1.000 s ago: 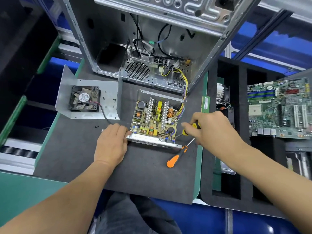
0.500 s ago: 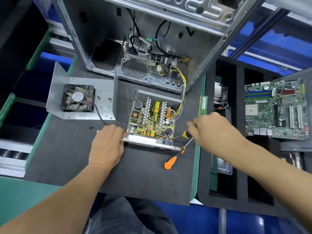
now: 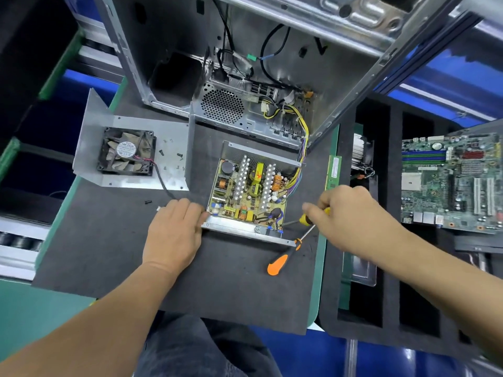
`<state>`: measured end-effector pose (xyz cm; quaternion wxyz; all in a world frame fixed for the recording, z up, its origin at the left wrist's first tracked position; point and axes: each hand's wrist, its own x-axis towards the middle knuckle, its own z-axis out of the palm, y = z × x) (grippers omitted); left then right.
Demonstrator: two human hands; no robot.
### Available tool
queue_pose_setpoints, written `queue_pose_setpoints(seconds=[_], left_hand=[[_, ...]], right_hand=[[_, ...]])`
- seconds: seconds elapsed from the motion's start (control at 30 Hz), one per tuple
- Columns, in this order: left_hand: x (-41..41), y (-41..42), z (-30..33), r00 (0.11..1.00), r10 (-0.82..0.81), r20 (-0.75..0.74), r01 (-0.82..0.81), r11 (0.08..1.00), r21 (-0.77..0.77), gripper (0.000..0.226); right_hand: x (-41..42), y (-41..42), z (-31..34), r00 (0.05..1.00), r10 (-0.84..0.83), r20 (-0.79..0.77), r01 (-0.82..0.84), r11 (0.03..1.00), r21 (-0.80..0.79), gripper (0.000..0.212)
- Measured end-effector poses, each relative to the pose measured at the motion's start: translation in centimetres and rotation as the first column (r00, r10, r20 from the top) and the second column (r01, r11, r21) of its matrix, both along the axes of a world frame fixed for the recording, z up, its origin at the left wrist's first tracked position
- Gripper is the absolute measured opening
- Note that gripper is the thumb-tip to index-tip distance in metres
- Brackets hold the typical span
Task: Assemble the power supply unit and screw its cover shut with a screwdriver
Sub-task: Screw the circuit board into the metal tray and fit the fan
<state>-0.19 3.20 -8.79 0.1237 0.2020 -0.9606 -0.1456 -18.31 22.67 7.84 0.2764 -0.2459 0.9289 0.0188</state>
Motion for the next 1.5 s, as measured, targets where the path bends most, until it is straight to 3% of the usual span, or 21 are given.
queue_pose_setpoints(seconds=[0.13, 0.2, 0.27, 0.33, 0.43, 0.57, 0.67, 0.73, 0.77, 0.83, 0.93, 0.97, 1.13, 1.27, 1.33, 1.4, 1.5], left_hand=[[0.0, 0.0, 0.1, 1.0, 0.002, 0.006, -0.003, 1.0, 0.016, 0.063], [-0.2, 0.0, 0.2, 1.0, 0.003, 0.007, -0.003, 1.0, 0.015, 0.075], [-0.2, 0.0, 0.3, 1.0, 0.006, 0.005, -0.006, 1.0, 0.01, 0.078], [-0.2, 0.0, 0.2, 1.0, 0.0, -0.006, 0.0, 1.0, -0.002, 0.078], [-0.1, 0.0, 0.1, 1.0, 0.001, -0.001, -0.001, 1.0, -0.004, 0.077], [-0.1, 0.0, -0.1, 1.0, 0.008, -0.011, -0.008, 0.999, -0.034, 0.067], [-0.1, 0.0, -0.2, 1.0, 0.003, -0.017, -0.004, 0.999, -0.049, 0.055], [-0.1, 0.0, -0.2, 1.0, 0.012, -0.01, -0.013, 0.999, -0.045, 0.067], [-0.1, 0.0, -0.2, 1.0, 0.012, -0.01, -0.013, 0.999, -0.043, 0.07], [-0.2, 0.0, 0.0, 1.0, 0.006, -0.023, -0.007, 0.999, -0.049, 0.071], [-0.3, 0.0, -0.2, 1.0, -0.001, -0.03, 0.0, 0.999, -0.053, 0.071], [-0.4, 0.1, -0.2, 0.999, -0.002, -0.035, 0.0, 0.999, -0.049, 0.071], [-0.2, 0.1, -0.3, 1.0, 0.013, -0.019, -0.013, 0.999, -0.047, 0.058], [-0.2, 0.0, -0.2, 1.0, -0.002, -0.016, 0.001, 0.999, -0.054, 0.037], [-0.2, 0.1, -0.1, 1.0, -0.002, -0.03, 0.0, 0.999, -0.038, 0.036], [-0.2, 0.1, -0.1, 0.999, 0.006, -0.039, -0.008, 0.999, -0.033, 0.037], [-0.2, 0.1, 0.0, 0.999, 0.023, -0.023, -0.024, 0.999, -0.033, 0.037]], right_hand=[[0.2, 0.8, 0.6, 0.991, 0.113, 0.077, -0.111, 0.993, -0.029, 0.022], [0.5, 1.1, 0.7, 0.959, 0.28, -0.05, -0.282, 0.958, -0.046, 0.018], [1.0, 0.9, 0.8, 0.851, 0.476, -0.224, -0.475, 0.878, 0.062, 0.019], [1.8, 0.4, 0.9, 0.792, 0.561, -0.243, -0.527, 0.828, 0.195, 0.034], [2.5, -0.3, 0.6, 0.781, 0.557, -0.284, -0.483, 0.826, 0.292, 0.049], [2.0, 0.7, 1.1, 0.849, 0.506, -0.151, -0.481, 0.859, 0.174, 0.023], [1.5, 0.7, 1.6, 0.814, 0.574, -0.085, -0.541, 0.804, 0.248, 0.024], [2.1, -0.2, 1.8, 0.771, 0.635, -0.042, -0.595, 0.743, 0.308, 0.01], [2.5, -0.4, 1.6, 0.773, 0.631, -0.065, -0.579, 0.744, 0.332, 0.022], [2.5, -0.7, 1.3, 0.823, 0.55, -0.142, -0.481, 0.807, 0.342, 0.035], [2.1, -0.4, 1.5, 0.937, 0.338, -0.089, -0.318, 0.929, 0.188, 0.021], [1.9, -0.3, 1.5, 0.938, 0.342, -0.061, -0.331, 0.933, 0.141, 0.016], [2.0, -0.7, 1.6, 0.82, 0.557, -0.135, -0.514, 0.819, 0.256, 0.018], [2.1, -1.0, 1.6, 0.894, 0.402, -0.201, -0.337, 0.895, 0.291, 0.043], [2.0, -0.4, 1.8, 0.925, 0.356, -0.134, -0.323, 0.921, 0.218, 0.034], [2.2, 0.0, 2.1, 0.885, 0.458, -0.085, -0.445, 0.885, 0.137, 0.02], [2.2, 0.1, 1.6, 0.815, 0.57, -0.103, -0.545, 0.815, 0.198, 0.012]])
